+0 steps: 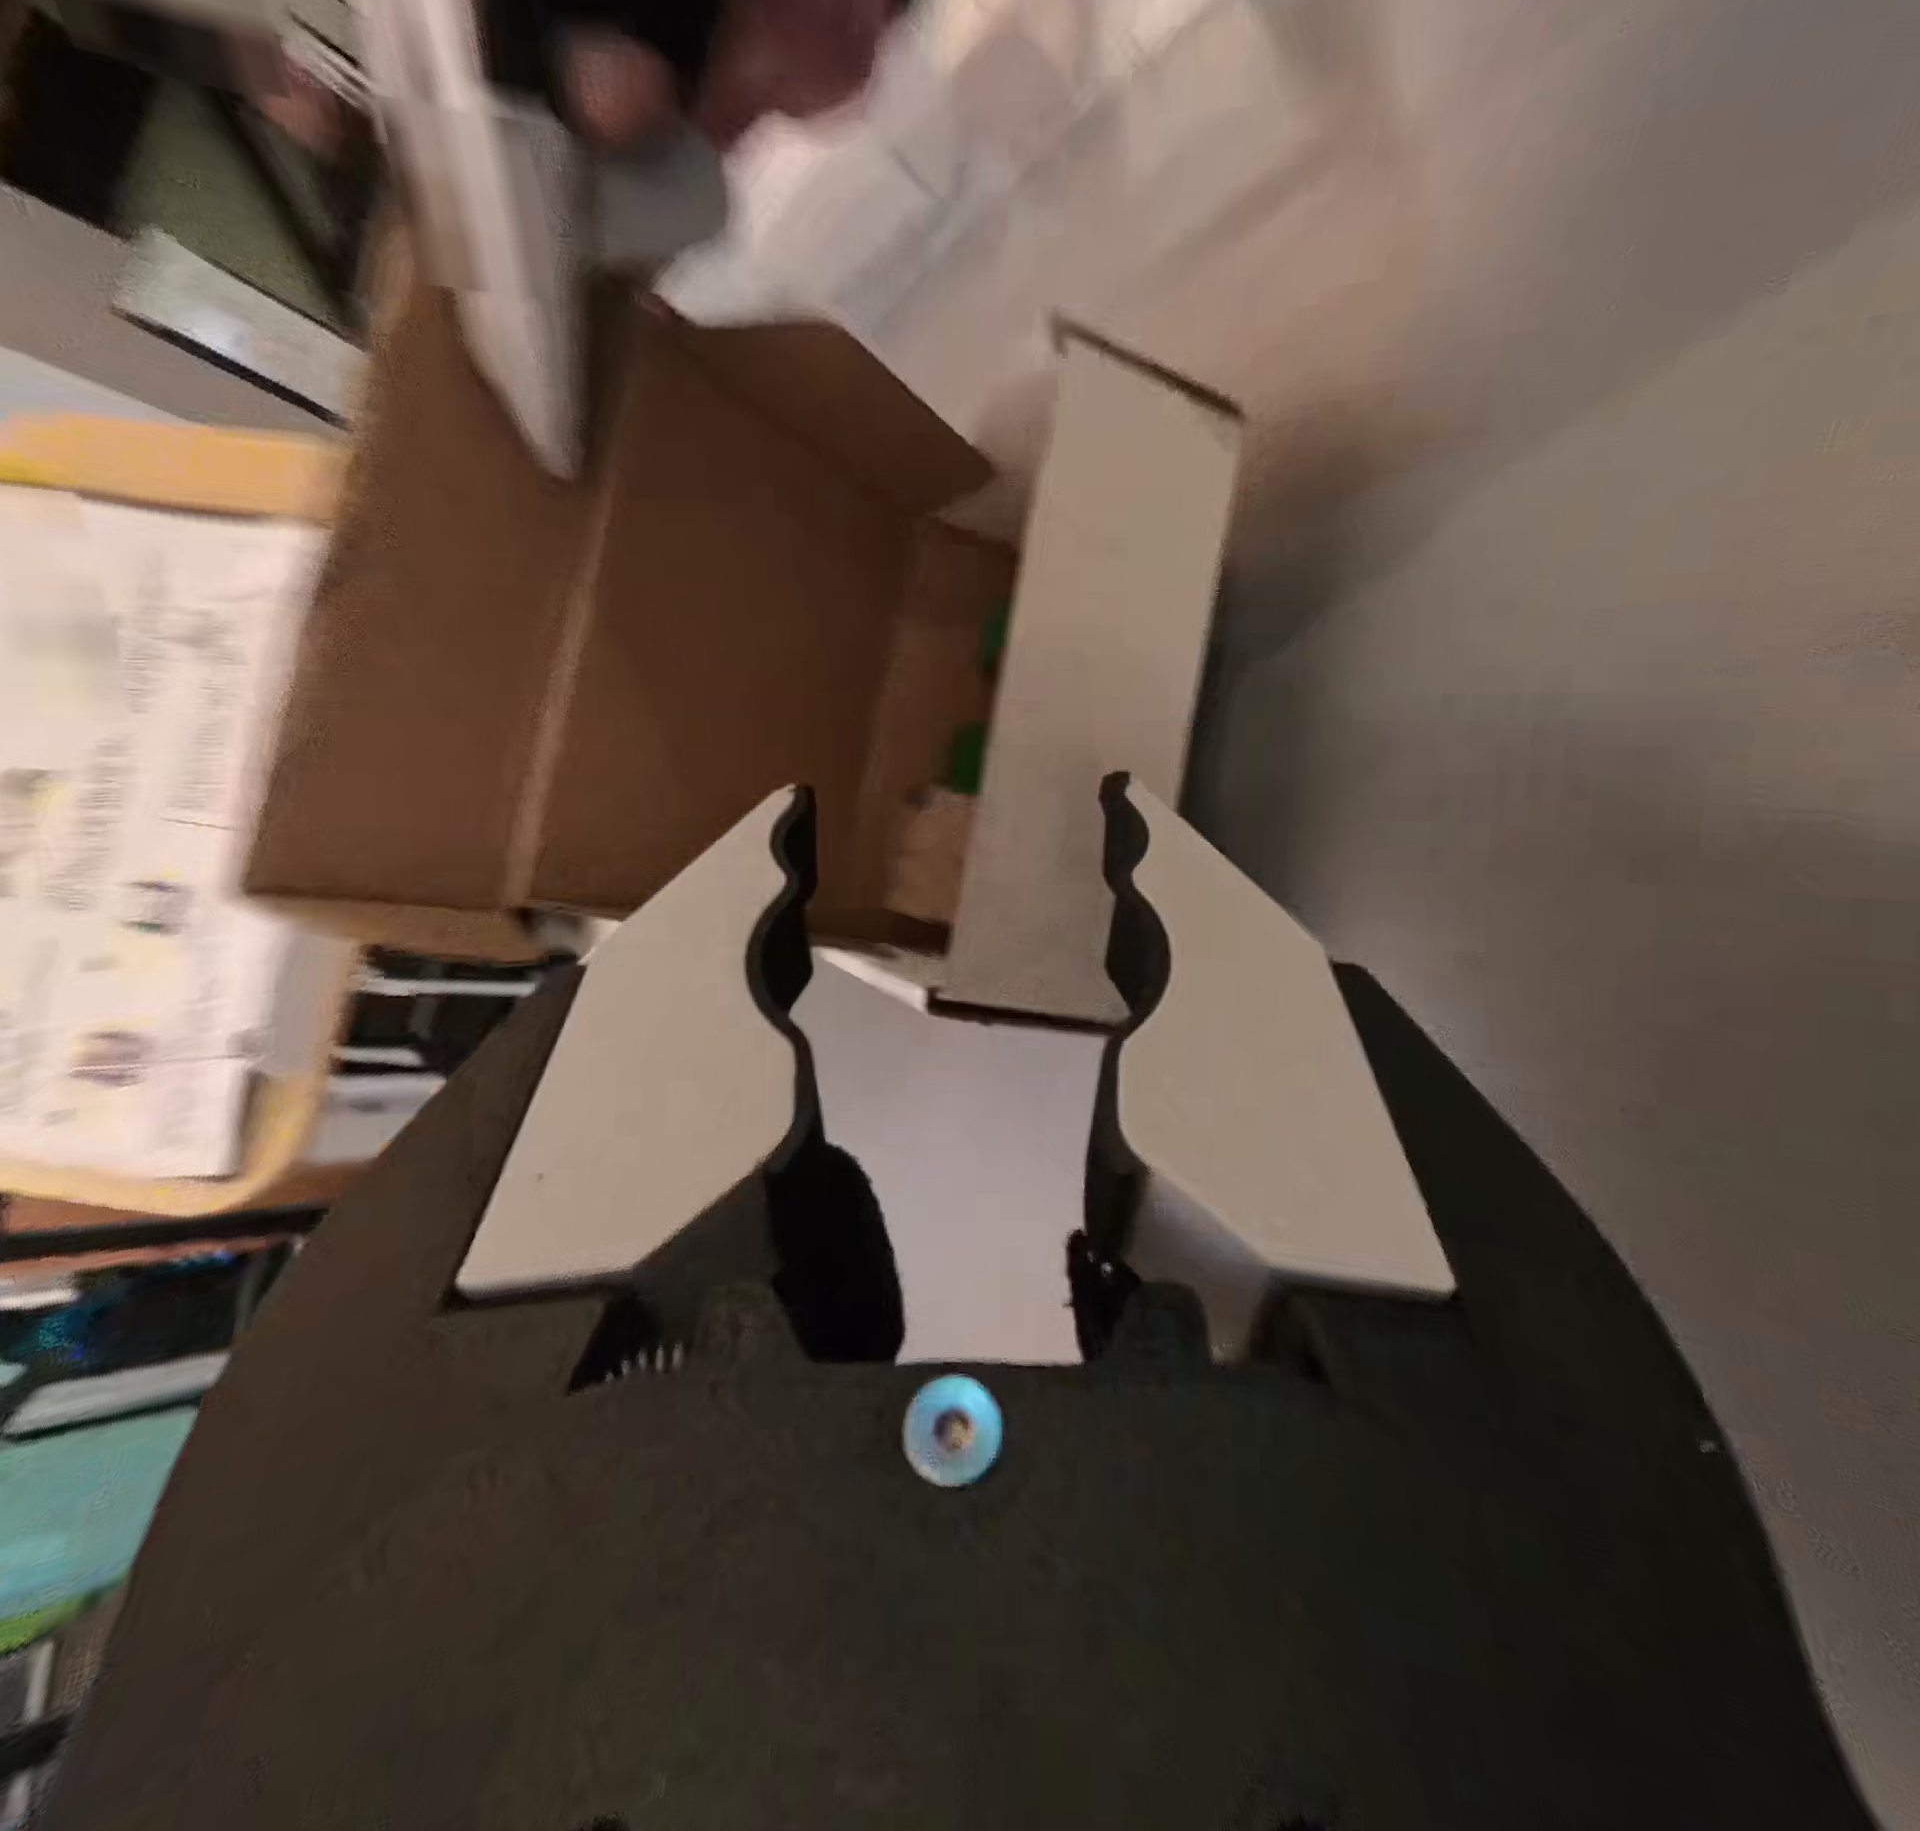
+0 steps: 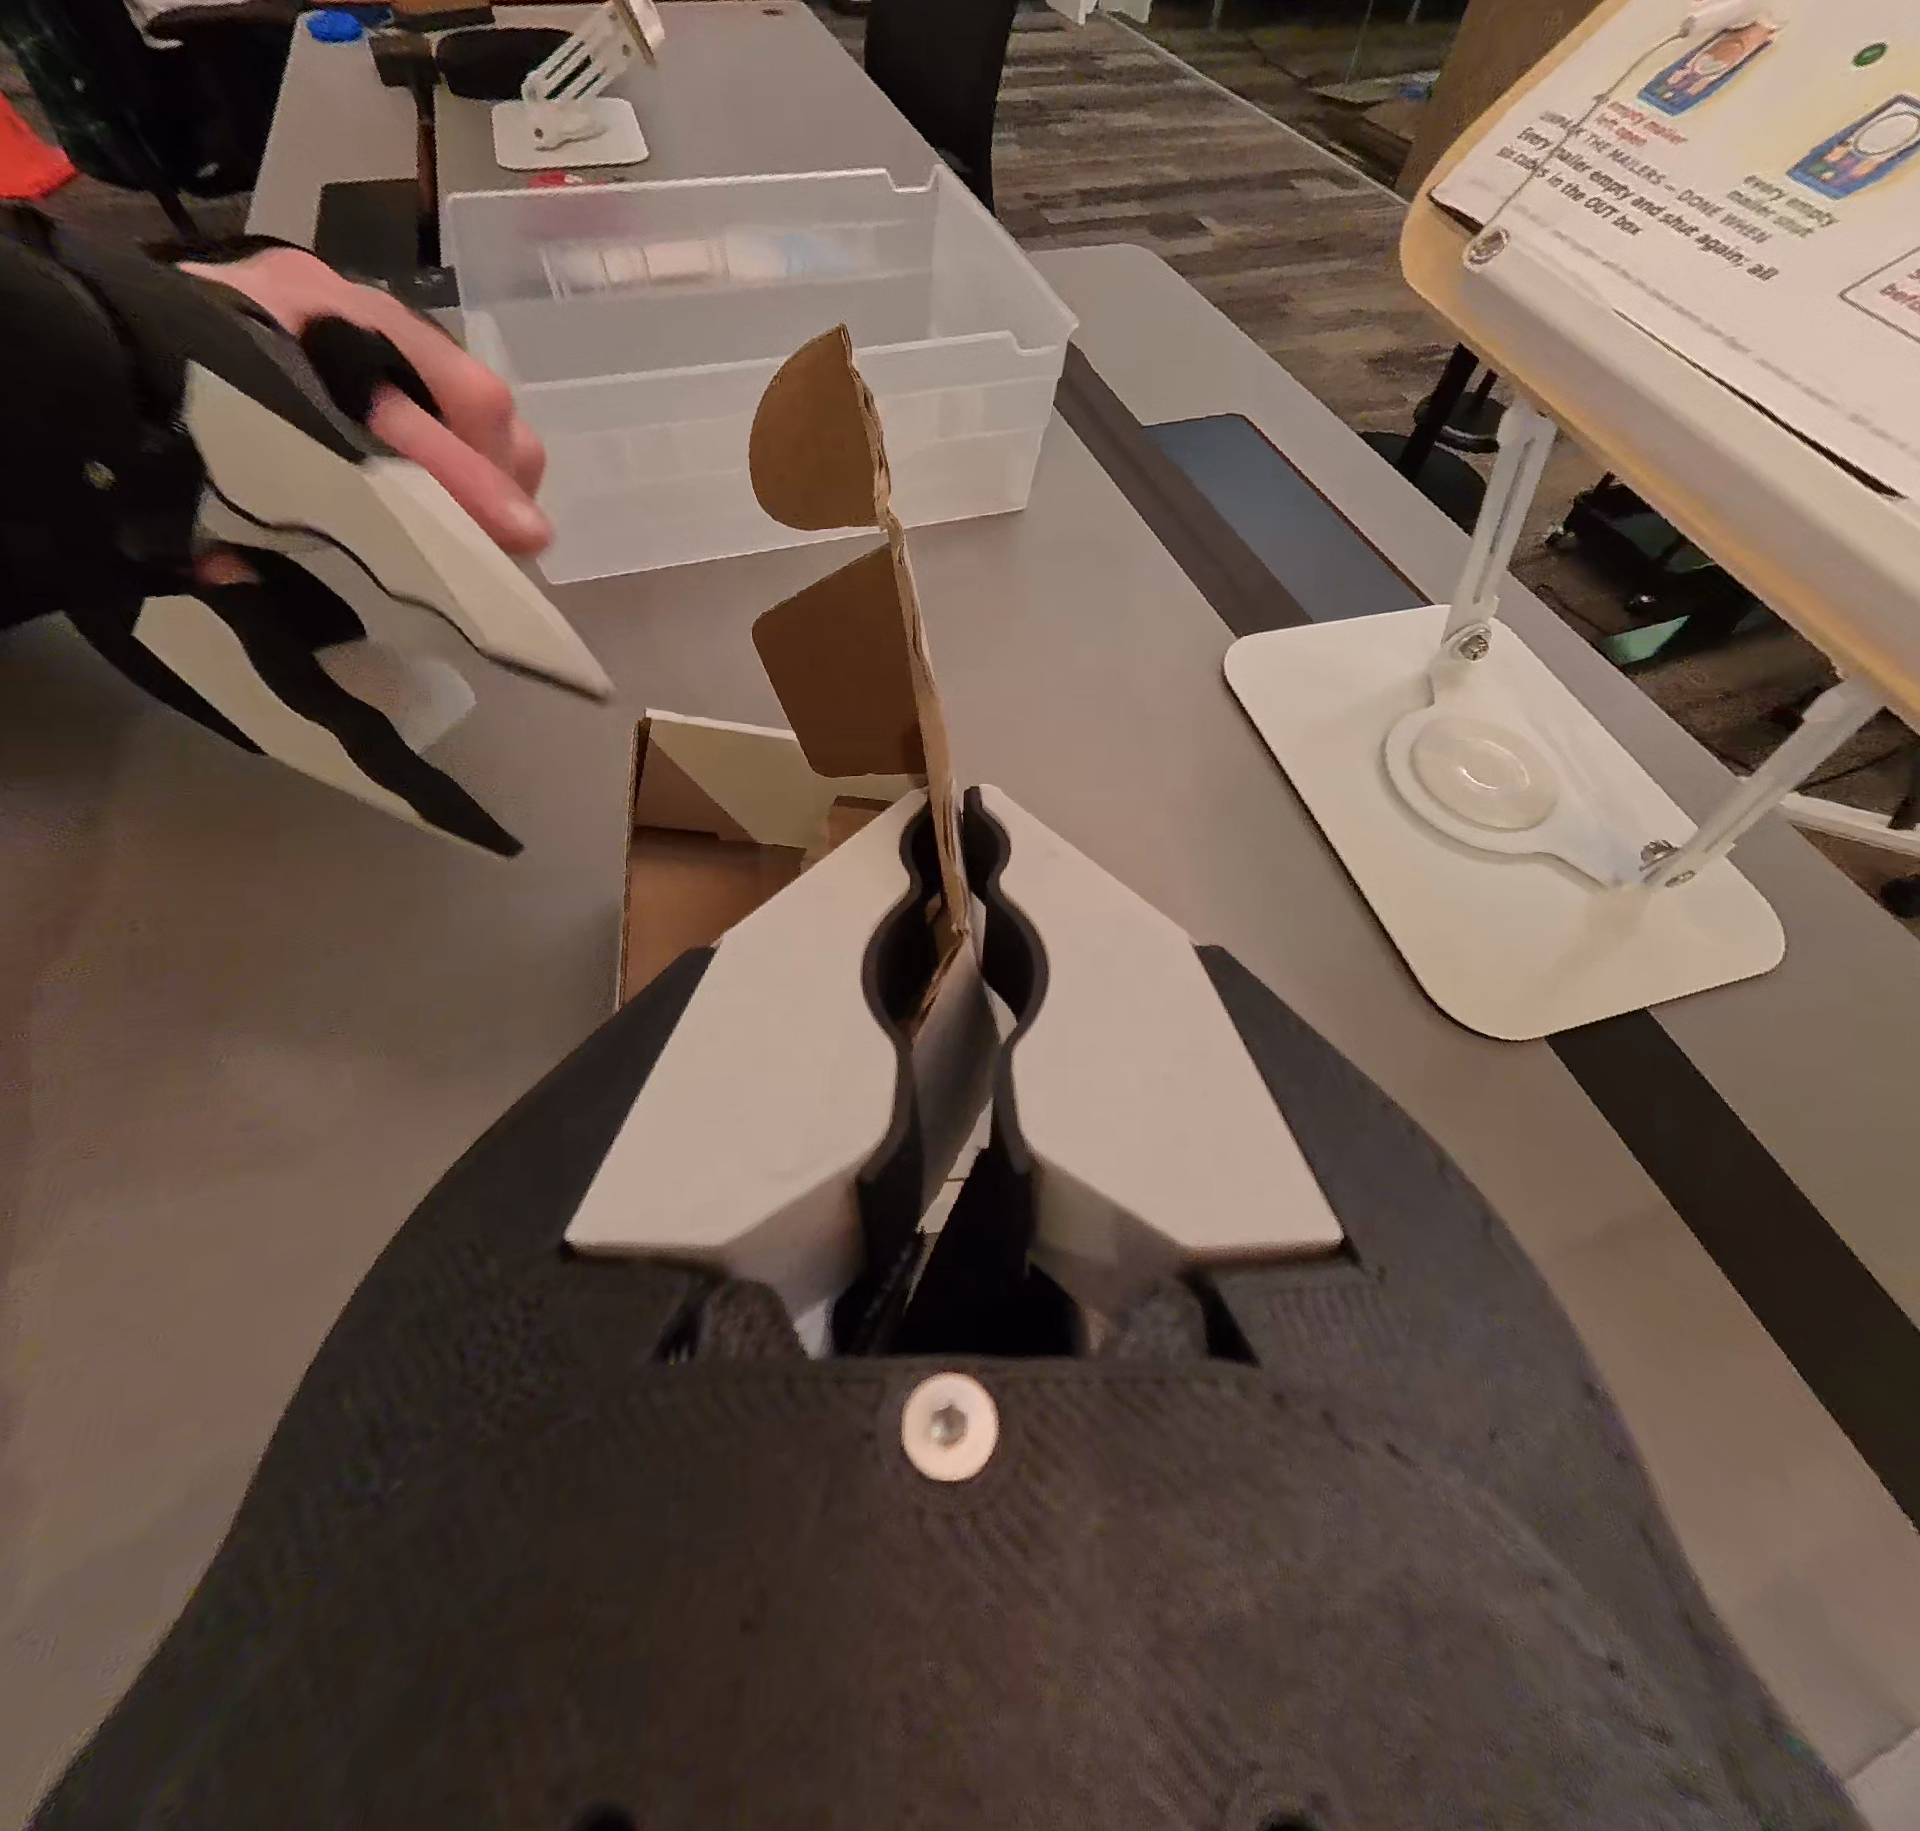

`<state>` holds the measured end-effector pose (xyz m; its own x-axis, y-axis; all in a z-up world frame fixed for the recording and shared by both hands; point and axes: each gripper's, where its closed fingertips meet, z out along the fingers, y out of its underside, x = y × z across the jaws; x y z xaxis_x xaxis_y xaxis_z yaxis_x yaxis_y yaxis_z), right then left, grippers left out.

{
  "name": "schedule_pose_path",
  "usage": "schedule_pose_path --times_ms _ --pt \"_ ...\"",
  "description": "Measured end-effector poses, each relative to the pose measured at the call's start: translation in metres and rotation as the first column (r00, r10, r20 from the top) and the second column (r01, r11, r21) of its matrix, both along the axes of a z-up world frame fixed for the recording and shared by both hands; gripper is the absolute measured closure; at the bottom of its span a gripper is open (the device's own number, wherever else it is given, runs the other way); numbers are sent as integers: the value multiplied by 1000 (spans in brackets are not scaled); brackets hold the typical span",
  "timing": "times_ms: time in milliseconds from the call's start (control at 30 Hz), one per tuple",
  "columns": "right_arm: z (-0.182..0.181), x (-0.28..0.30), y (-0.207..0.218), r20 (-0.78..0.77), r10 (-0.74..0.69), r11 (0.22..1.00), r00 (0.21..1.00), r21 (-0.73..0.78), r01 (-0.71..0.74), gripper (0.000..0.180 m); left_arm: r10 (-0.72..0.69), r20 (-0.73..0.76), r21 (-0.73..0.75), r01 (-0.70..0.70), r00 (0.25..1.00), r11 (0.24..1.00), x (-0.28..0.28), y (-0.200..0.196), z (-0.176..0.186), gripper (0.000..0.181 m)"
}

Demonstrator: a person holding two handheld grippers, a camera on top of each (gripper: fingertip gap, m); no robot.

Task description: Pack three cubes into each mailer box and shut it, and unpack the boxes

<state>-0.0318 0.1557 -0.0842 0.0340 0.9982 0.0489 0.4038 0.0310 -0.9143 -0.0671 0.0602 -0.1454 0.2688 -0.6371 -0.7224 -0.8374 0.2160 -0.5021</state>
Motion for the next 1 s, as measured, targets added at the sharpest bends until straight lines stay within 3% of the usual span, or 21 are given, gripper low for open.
schedule_pose_path --times_ms 133,167,233,433,633,833,1000 --pt "5 0 -8 2 26 1000 1000 -5 -26 179 46 -132 -159 -67 990 985 -6 12 -45 128" --pt "6 0 -8 7 25 1000 1000 -5 -25 180 57 -144 -174 -82 988 981 -6 14 -50 135" --pt "8 0 -4 16 6 1000 1000 0 -6 180 47 -178 -198 -82 983 977 -5 11 -63 167" --pt "10 -9 42 30 -113 993 993 49 111 177 47 -158 -215 -81 986 973 3 5 -65 174" --pt "-27 -24 89 143 -211 977 967 67 203 174 41 -163 -260 -83 986 962 7 -4 -65 175" --pt "-65 -27 102 217 -172 965 961 -160 209 171 16 -119 -298 -51 993 953 16 -15 -65 176" --pt "-97 -25 108 262 -138 858 955 -451 248 165 32 -73 -301 -53 997 952 17 -17 -65 175"
